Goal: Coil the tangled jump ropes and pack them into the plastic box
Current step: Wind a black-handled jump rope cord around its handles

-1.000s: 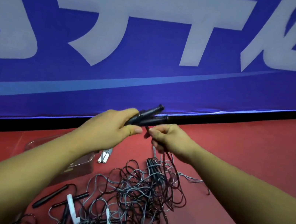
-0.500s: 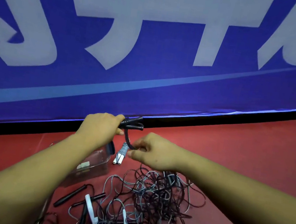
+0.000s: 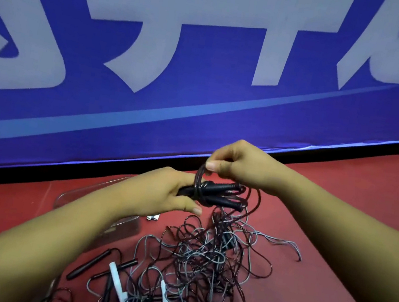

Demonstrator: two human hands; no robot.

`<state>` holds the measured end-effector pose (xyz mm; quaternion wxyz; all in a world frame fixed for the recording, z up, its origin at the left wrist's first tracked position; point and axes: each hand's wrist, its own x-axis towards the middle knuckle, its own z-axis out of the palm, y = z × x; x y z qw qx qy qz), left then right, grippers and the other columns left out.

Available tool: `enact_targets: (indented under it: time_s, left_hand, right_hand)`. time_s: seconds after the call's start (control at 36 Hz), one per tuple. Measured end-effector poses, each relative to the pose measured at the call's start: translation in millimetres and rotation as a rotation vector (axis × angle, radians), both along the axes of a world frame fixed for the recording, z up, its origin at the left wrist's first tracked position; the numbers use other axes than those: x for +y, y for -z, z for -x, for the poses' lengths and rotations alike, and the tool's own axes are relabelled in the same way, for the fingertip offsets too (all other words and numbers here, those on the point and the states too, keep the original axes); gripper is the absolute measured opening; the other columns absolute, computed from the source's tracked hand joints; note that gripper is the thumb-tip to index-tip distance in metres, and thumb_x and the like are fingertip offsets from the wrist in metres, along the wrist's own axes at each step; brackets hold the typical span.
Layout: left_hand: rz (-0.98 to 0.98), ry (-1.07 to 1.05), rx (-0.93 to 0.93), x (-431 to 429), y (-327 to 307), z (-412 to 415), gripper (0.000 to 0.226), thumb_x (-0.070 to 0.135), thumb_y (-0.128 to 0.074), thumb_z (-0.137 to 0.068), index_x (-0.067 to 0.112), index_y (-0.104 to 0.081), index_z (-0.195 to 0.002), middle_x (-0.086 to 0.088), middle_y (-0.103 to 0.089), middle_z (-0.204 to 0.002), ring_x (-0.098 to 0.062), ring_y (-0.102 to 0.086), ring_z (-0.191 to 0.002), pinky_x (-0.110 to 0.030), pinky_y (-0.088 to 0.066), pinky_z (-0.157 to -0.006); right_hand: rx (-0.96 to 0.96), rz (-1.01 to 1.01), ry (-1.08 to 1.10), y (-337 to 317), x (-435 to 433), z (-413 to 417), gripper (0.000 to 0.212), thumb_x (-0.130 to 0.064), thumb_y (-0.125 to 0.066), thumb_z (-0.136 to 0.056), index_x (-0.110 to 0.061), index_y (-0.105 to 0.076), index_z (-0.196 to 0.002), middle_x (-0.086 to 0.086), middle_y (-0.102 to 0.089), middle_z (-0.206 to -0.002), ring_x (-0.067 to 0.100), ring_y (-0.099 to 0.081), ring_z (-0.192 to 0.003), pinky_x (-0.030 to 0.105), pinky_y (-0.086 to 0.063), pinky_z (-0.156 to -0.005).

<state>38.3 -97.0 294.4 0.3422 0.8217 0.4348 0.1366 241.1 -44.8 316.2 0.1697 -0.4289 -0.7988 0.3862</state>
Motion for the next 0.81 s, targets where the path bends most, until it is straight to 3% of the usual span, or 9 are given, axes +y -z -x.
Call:
enact_targets:
  time_s: [0.08, 0.14, 0.19, 0.28, 0.36, 0.47, 0.61, 0.72, 0.81]
  left_hand:
    - [-0.013, -0.081, -0.09, -7.9, -5.5, -5.0, 0.024, 0.04, -0.075, -0.084, 0.042, -0.067, -0.107, 0.007, -0.066, -0.075, -0.012, -0.052, -0.064, -0.029, -0.044, -0.065]
    - [-0.035, -0.205, -0.11, -9.8, -8.2, -8.4, 0.02, 0.054, -0.075, -0.075, 0.043, -0.069, -0.091, 0.009, -0.051, -0.06, -0.007, -0.041, -0.053, -0.029, -0.035, -0.058]
    - [-0.002, -0.324, -0.161, -10.2, -9.4, -9.1, 0.043, 0.069, -0.073, -0.058, 0.034, -0.072, -0.082, 0.006, -0.045, -0.058, -0.01, -0.039, -0.052, -0.029, -0.032, -0.057]
    - [0.006, -0.456, -0.248, -9.0, -7.8, -10.9, 0.069, 0.077, -0.075, -0.051, 0.02, -0.069, -0.09, 0.006, -0.049, -0.053, -0.012, -0.043, -0.05, -0.026, -0.035, -0.053]
    - [0.014, -0.528, -0.333, -8.4, -6.2, -13.0, 0.056, 0.062, -0.077, -0.064, 0.033, -0.054, -0.105, 0.005, -0.051, -0.051, -0.013, -0.042, -0.046, -0.024, -0.035, -0.047]
    - [0.001, -0.416, -0.36, -11.5, -8.5, -10.4, 0.05, 0.037, -0.075, -0.084, 0.054, -0.051, -0.124, 0.011, -0.051, -0.051, -0.011, -0.039, -0.048, -0.021, -0.035, -0.049]
    - [-0.073, -0.474, -0.298, -0.6, -4.0, -2.5, 0.015, 0.034, -0.075, -0.086, 0.035, -0.062, -0.093, 0.006, -0.051, -0.049, -0.013, -0.042, -0.044, -0.027, -0.036, -0.048]
    - [-0.033, -0.532, -0.23, 8.7, -2.8, 1.8, 0.024, 0.035, -0.069, -0.089, 0.02, -0.05, -0.087, 0.005, -0.052, -0.047, -0.012, -0.043, -0.041, -0.025, -0.035, -0.047]
    - [0.004, -0.507, -0.153, 12.5, 0.4, 10.3, 0.025, 0.033, -0.068, -0.09, 0.018, -0.047, -0.091, 0.003, -0.052, -0.052, -0.012, -0.042, -0.042, -0.026, -0.036, -0.049]
  right_hand:
    - [0.15, 0.262, -0.015, 4.2, -1.5, -10.6, 0.011, -0.022, -0.072, -0.083, -0.019, -0.075, -0.073, 0.015, -0.054, -0.07, 0.022, -0.043, -0.062, 0.032, -0.033, -0.061]
    - [0.171, 0.289, -0.008, 9.3, -1.2, -12.5, 0.029, -0.008, -0.063, -0.087, -0.021, -0.071, -0.062, 0.006, -0.049, -0.056, 0.014, -0.034, -0.049, 0.027, -0.023, -0.053]
    - [0.185, 0.324, 0.01, 12.9, -2.1, -11.0, 0.047, 0.001, -0.052, -0.091, -0.022, -0.067, -0.053, -0.002, -0.045, -0.049, 0.013, -0.027, -0.046, 0.029, -0.016, -0.052]
    - [0.199, 0.39, 0.03, 16.8, -4.3, -6.8, 0.05, 0.001, -0.047, -0.093, -0.021, -0.066, -0.053, 0.0, -0.044, -0.05, 0.013, -0.029, -0.044, 0.029, -0.016, -0.051]
    - [0.199, 0.446, 0.041, 19.2, -6.1, -4.0, 0.036, 0.0, -0.042, -0.095, -0.015, -0.067, -0.073, 0.002, -0.044, -0.052, 0.012, -0.029, -0.042, 0.028, -0.016, -0.048]
    - [0.17, 0.479, 0.036, 22.7, -9.1, -1.4, 0.025, -0.013, -0.044, -0.101, -0.01, -0.066, -0.089, 0.0, -0.044, -0.054, 0.011, -0.031, -0.045, 0.025, -0.022, -0.047]
    - [0.161, 0.442, 0.004, 25.7, -17.2, 7.4, 0.03, -0.03, -0.049, -0.103, -0.011, -0.064, -0.087, 0.0, -0.042, -0.055, 0.014, -0.036, -0.045, 0.023, -0.031, -0.044]
    - [0.124, 0.472, -0.016, 25.4, -21.6, 8.4, 0.023, -0.025, -0.049, -0.103, -0.01, -0.063, -0.09, -0.003, -0.04, -0.052, 0.018, -0.05, -0.048, 0.023, -0.044, -0.05]
    - [0.095, 0.489, 0.0, 25.9, -20.6, 7.3, 0.016, -0.017, -0.051, -0.102, -0.006, -0.061, -0.095, -0.004, -0.039, -0.053, 0.013, -0.044, -0.044, 0.024, -0.039, -0.049]
